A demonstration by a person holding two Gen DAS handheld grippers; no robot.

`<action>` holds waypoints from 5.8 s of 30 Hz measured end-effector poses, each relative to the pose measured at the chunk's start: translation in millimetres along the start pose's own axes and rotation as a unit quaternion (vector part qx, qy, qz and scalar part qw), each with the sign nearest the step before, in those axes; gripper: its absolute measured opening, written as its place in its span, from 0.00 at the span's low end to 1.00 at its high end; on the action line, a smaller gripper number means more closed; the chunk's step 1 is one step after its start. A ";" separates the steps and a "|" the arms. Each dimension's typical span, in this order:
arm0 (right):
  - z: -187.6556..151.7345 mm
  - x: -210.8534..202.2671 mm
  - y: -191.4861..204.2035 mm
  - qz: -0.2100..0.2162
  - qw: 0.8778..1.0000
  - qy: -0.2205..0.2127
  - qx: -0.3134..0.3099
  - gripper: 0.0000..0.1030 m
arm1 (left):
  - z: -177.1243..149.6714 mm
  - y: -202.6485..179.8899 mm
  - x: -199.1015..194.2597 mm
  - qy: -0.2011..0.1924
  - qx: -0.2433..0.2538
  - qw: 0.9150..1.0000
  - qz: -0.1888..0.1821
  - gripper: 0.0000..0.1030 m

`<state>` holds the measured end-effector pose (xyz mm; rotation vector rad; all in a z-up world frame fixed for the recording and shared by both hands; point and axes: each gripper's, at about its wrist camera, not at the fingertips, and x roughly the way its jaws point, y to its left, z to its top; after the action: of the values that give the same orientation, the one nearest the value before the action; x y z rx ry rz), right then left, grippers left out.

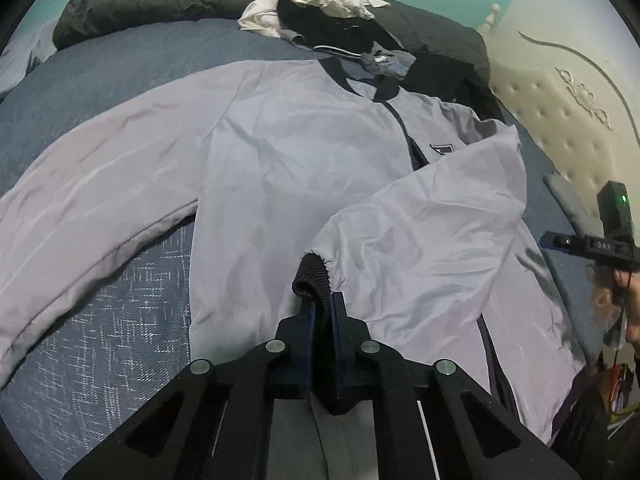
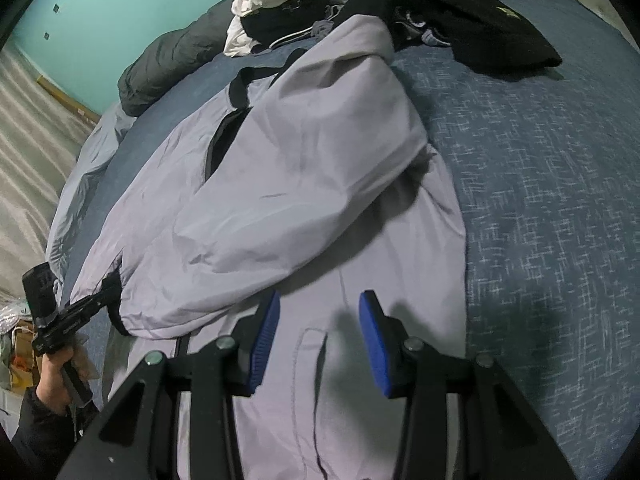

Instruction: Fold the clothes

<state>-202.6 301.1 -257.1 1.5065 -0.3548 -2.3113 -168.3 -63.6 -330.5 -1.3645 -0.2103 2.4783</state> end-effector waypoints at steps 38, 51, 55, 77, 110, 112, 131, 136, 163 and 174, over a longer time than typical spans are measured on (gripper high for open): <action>217.0 48.5 -3.5 -0.076 0.997 -0.024 -0.008 0.54 | -24.7 24.7 -28.7 0.026 0.020 0.999 -0.007 0.07; 254.7 122.6 -11.2 -0.181 0.982 0.011 -0.057 0.10 | -27.8 31.4 -22.0 0.036 0.029 0.999 -0.013 0.07; 262.5 124.2 -21.9 -0.203 0.978 -0.004 -0.049 0.07 | -28.7 33.6 -18.5 0.041 0.025 0.999 -0.015 0.07; 268.7 59.4 -64.5 -0.079 0.989 -0.098 0.071 0.30 | -24.3 26.9 -35.7 0.039 0.028 0.999 -0.010 0.07; 60.8 28.1 -57.9 -0.069 0.992 -0.103 0.027 0.40 | -49.2 17.1 -46.9 -0.074 -0.104 0.992 0.013 0.07; 58.3 28.1 -54.4 -0.084 0.991 -0.107 0.015 0.40 | -49.0 15.9 -43.2 -0.073 -0.101 0.992 0.014 0.07; 61.8 32.1 -47.8 -0.095 0.990 -0.105 -0.010 0.40 | -42.0 16.1 -42.0 -0.090 -0.099 0.991 0.003 0.07; 64.7 47.9 -51.9 -0.094 0.992 -0.083 -0.011 0.40 | -41.8 17.1 -40.7 -0.091 -0.101 0.991 0.003 0.07; 62.6 43.8 -99.2 -0.062 0.989 -0.113 0.069 0.03 | -40.2 26.6 -42.1 -0.083 -0.117 0.990 -0.003 0.06; 61.2 46.4 -103.2 -0.050 0.989 -0.104 0.094 0.03 | -35.7 25.5 -58.0 -0.097 -0.121 0.988 0.009 0.08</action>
<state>-292.1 375.6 -311.8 1.3974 -0.5794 -2.5856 -114.0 -107.5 -310.3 -1.2140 -0.5623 2.6698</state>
